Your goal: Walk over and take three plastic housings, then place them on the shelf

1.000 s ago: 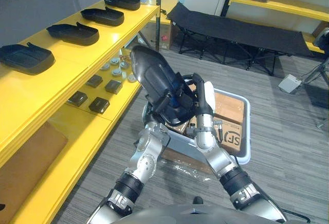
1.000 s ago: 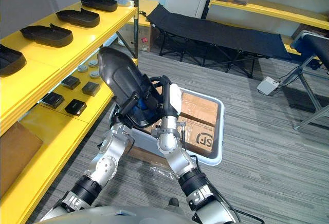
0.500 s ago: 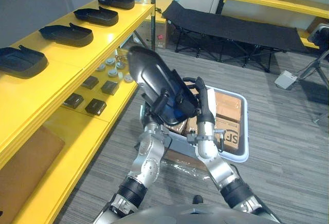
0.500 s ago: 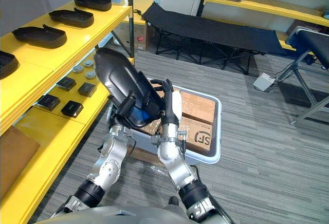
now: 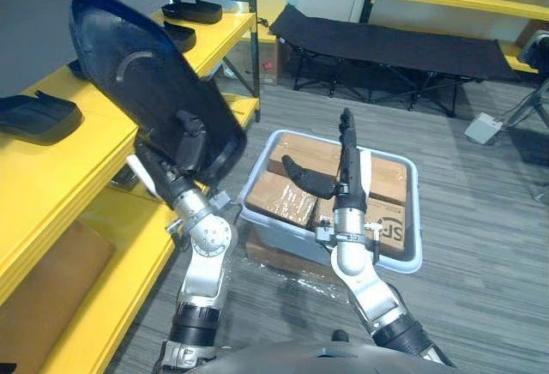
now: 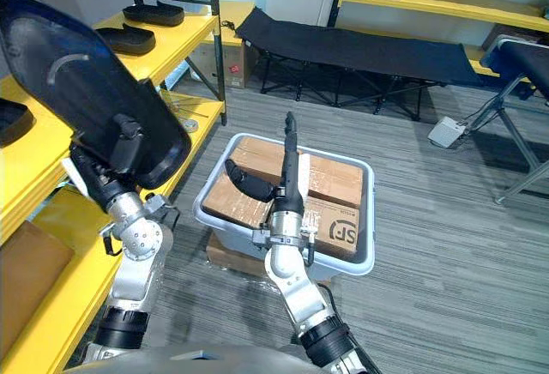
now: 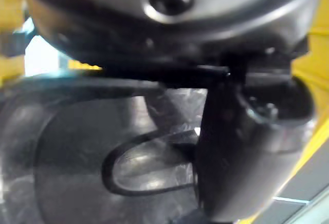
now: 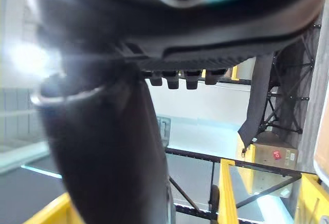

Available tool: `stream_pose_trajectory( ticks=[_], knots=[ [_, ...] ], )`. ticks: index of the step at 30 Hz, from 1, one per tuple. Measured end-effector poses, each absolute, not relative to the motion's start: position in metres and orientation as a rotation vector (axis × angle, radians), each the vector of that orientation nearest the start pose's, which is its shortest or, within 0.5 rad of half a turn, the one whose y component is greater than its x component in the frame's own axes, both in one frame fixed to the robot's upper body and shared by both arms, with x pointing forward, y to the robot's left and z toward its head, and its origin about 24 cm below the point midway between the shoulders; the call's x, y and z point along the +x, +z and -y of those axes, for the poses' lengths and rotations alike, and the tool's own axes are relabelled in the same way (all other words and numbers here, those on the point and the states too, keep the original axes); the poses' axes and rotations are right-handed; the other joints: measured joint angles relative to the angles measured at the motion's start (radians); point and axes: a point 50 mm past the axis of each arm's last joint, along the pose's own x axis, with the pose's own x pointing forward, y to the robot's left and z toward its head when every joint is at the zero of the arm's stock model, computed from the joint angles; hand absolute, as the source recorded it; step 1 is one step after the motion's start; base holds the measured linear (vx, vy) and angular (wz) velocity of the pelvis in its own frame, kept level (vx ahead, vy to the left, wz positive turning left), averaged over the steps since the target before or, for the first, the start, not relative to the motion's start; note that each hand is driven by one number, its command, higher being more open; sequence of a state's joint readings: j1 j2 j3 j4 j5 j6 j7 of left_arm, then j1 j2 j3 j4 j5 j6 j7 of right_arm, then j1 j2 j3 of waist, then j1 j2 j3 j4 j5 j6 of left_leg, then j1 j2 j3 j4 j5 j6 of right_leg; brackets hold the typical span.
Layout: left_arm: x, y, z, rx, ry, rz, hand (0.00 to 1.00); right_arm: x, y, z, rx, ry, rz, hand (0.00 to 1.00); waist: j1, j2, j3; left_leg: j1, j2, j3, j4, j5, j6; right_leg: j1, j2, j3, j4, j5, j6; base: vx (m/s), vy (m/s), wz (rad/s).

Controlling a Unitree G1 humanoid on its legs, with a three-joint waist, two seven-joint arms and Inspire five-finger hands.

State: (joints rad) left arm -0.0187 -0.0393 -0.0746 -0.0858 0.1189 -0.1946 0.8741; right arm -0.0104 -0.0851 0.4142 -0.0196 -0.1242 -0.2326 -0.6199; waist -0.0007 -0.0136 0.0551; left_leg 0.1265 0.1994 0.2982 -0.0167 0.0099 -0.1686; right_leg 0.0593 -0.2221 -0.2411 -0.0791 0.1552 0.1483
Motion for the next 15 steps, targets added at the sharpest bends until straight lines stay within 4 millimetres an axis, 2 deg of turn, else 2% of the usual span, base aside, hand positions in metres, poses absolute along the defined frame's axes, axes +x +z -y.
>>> stream_pose_trajectory(
  ticks=[3, 7, 9, 12, 14, 15],
  knots=[
    [0.229, 0.072, -0.173, 0.022, 0.856, 0.27, 0.0, 0.233, 0.081, 0.093, 0.063, -0.151, 0.339, 1.0, -0.001, 0.001, 0.0, 0.0, 0.0, 0.0, 0.001, -0.002, -0.001, -0.001, 0.0, 0.0, 0.0, 0.0, 0.0, -0.02, 0.002, -0.01],
    [0.221, 0.065, -0.186, 0.045, 0.885, 0.246, 0.0, 0.224, 0.085, 0.104, 0.136, -0.082, 0.343, 1.0, 0.0, 0.004, 0.002, -0.001, 0.001, -0.001, 0.001, -0.004, -0.004, -0.007, 0.0, -0.004, 0.0, -0.005, -0.003, -0.03, 0.003, 0.01],
    [0.217, 0.064, -0.19, 0.027, 0.862, 0.257, 0.0, 0.22, 0.076, 0.11, 0.149, -0.025, 0.28, 1.0, -0.003, 0.007, 0.002, -0.003, 0.001, -0.001, 0.001, -0.008, -0.01, -0.009, -0.001, -0.004, 0.0, -0.007, -0.003, 0.0, 0.0, 0.0],
    [0.208, 0.07, -0.19, -0.055, 0.772, 0.29, 0.0, 0.211, 0.044, 0.122, 0.121, 0.058, 0.07, 1.0, -0.002, 0.017, 0.002, -0.019, 0.002, 0.001, 0.009, -0.008, -0.009, -0.023, -0.001, -0.003, 0.0, -0.008, -0.003, 0.0, 0.0, 0.0],
    [0.2, 0.072, -0.191, -0.102, 0.716, 0.303, 0.0, 0.203, 0.016, 0.129, 0.068, 0.125, -0.083, 1.0, -0.003, 0.033, -0.001, -0.028, 0.002, 0.001, 0.015, -0.009, -0.011, -0.024, -0.001, -0.003, 0.0, -0.007, -0.002, 0.03, 0.012, -0.01],
    [0.199, 0.073, -0.191, -0.104, 0.704, 0.307, 0.0, 0.202, 0.011, 0.131, 0.064, 0.136, -0.111, 1.0, -0.003, 0.036, 0.0, -0.031, 0.002, 0.0, 0.016, -0.009, -0.011, -0.025, -0.001, -0.003, 0.0, -0.006, -0.001, 0.04, 0.014, 0.02]
  ],
)
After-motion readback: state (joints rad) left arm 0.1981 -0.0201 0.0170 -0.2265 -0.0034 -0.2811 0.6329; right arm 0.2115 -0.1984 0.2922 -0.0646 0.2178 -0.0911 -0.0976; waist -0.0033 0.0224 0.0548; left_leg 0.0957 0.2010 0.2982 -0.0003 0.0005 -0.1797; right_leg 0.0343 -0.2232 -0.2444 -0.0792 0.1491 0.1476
